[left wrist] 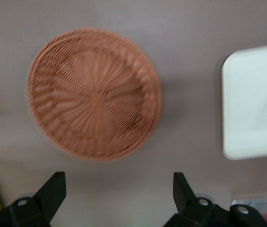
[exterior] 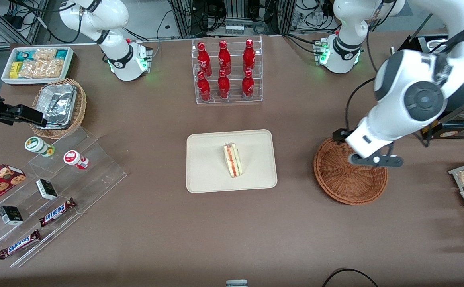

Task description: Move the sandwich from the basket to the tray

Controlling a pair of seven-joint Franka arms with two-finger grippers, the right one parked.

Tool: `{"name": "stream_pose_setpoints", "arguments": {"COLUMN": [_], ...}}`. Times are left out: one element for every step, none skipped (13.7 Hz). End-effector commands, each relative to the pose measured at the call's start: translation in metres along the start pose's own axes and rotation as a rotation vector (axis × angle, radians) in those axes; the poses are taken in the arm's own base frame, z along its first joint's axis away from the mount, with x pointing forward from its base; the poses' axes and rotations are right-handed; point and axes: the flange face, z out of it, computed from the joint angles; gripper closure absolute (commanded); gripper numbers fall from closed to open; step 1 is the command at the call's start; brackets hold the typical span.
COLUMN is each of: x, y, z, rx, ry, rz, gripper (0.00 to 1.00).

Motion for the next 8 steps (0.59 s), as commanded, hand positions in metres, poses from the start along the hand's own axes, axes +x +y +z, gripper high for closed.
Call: {"name": "stream_pose_setpoints", "arguments": {"x": [-0.034, -0.043, -0.052, -0.060, -0.066, -0.071, -0.074, -0.081], "y": [-0.041, -0.053, -0.063, -0.066, -0.069, -0.079, -0.081, -0.090], "z": [-0.023, -0.034, -0.042, -0.046, -0.054, -0.062, -0.069, -0.078], "rx": [-0.034, -0.052, -0.052, -0.051, -0.047, -0.047, -0.043, -0.045], "ry": [-0.029, -0.023, -0.028, -0.051, -0.054, -0.056, -0.057, -0.045], "rz": [0.018, 0.015, 0.007, 0.009, 0.006, -0.013, -0.015, -0.032], "gripper": [0.00, 0.00, 0.00, 0.00, 0.00, 0.00, 0.00, 0.00]}}
